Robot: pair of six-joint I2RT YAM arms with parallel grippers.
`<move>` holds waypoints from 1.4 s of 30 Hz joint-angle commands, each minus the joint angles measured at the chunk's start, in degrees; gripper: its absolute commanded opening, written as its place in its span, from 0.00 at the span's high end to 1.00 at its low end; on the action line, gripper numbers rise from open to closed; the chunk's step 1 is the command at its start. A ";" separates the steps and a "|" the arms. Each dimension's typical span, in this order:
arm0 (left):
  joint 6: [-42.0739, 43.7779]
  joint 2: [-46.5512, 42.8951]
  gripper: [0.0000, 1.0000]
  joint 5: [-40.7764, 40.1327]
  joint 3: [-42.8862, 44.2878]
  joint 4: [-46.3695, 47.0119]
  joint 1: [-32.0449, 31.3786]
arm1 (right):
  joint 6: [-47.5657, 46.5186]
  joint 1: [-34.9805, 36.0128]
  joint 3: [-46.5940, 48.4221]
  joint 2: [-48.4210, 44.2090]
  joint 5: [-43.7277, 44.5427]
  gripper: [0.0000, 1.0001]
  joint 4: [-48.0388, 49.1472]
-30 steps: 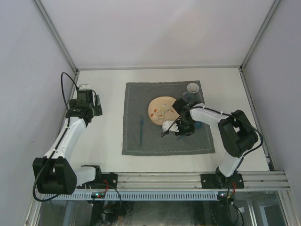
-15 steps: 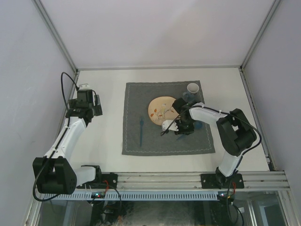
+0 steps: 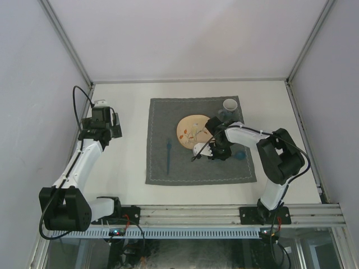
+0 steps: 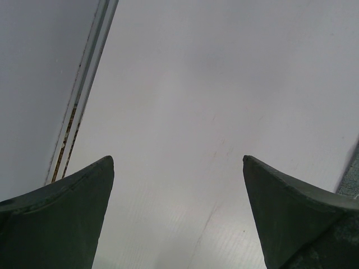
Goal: Set the dinner table for one person
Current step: Pick up the spoon from the napkin, then place the spoon on the napkin.
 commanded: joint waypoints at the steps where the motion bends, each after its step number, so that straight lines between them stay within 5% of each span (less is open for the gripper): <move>1: 0.72 -0.59 0.00 -1.40 -0.40 1.41 0.45 | -0.26 -0.39 0.85 -1.84 1.35 0.99 -1.18; 14: 0.86 -0.32 0.00 -1.37 -0.30 1.11 0.88 | 3.93 0.33 7.07 -10.92 1.52 1.00 -8.02; 20: 0.99 0.00 0.00 -1.57 0.07 0.77 1.27 | 6.93 2.16 6.07 -6.06 4.20 1.00 -12.09; 27: 1.16 1.61 0.00 -2.40 0.54 0.86 1.80 | -40.66 -0.93 -10.45 -29.57 -1.04 1.00 -15.99; 32: 1.16 2.55 0.00 -2.82 0.42 1.11 2.56 | -48.55 -1.30 -4.50 -26.42 -0.97 1.00 -22.31; 42: 1.08 3.19 0.00 -3.50 0.81 0.67 3.50 | -77.35 -3.39 -9.87 -28.45 1.82 1.00 -22.76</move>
